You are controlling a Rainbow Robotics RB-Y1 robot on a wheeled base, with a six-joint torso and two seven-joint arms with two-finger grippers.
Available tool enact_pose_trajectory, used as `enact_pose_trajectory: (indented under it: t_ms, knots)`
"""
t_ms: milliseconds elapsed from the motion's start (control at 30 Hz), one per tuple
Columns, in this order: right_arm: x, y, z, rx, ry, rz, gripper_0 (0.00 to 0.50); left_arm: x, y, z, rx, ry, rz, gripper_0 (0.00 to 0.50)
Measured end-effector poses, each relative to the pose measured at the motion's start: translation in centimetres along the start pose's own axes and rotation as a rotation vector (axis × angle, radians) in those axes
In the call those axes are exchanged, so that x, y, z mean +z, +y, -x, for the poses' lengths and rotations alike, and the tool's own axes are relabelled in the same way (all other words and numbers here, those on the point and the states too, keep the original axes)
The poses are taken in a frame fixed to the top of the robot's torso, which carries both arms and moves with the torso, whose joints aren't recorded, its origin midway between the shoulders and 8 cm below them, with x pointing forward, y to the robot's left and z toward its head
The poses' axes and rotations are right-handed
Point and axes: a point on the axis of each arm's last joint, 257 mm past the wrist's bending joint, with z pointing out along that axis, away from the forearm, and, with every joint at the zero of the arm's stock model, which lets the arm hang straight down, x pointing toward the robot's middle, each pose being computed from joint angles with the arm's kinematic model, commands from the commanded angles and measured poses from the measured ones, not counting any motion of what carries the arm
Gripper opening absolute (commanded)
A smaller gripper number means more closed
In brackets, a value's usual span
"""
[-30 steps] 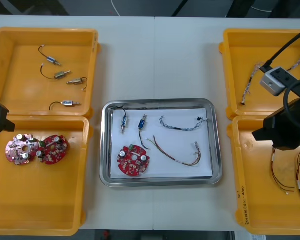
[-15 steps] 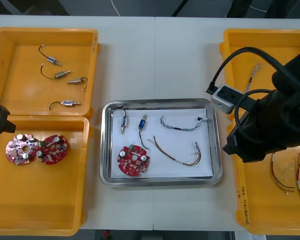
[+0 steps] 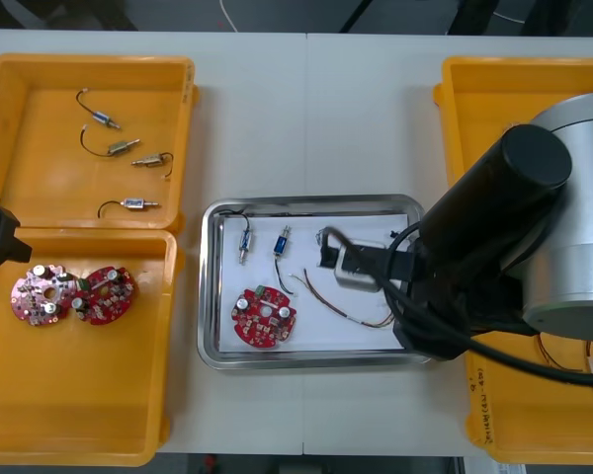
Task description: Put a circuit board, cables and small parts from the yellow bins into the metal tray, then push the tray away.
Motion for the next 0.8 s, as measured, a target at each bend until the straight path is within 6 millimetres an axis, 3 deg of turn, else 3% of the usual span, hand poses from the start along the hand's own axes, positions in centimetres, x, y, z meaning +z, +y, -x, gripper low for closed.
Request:
enact_pose_trajectory:
  t_ms: [467, 800]
  knots:
    - [5.1, 3.7, 6.2, -0.183, -0.01, 0.062, 0.5, 0.0, 0.0, 0.0, 0.001, 0.0, 0.0, 0.5]
    - [8.4, 5.7, 7.8, -0.202, -0.008, 0.105, 0.5, 0.0, 0.0, 0.0, 0.001, 0.0, 0.0, 0.5]
